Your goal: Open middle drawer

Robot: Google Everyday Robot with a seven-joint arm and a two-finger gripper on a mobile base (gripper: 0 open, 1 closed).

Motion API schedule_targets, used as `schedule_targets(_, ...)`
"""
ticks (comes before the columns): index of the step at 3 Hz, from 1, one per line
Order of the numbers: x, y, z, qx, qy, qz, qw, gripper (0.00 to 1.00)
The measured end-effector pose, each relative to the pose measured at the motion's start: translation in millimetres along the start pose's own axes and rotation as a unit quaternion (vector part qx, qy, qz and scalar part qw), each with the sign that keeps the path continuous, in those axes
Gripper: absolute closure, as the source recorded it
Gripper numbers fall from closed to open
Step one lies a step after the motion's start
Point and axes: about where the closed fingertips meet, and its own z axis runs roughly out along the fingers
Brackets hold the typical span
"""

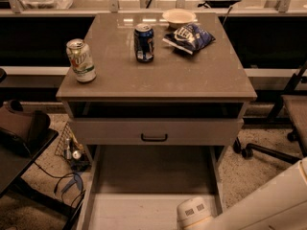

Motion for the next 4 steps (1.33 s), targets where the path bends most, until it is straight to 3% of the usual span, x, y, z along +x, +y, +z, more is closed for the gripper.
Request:
schedule_targets(2, 5, 32, 19, -0.061, 0.02, 0.007, 0.9979, 1.0)
schedule_targets(4, 6, 32, 20, -0.061, 0.02, 0.007, 0.9979, 0.59)
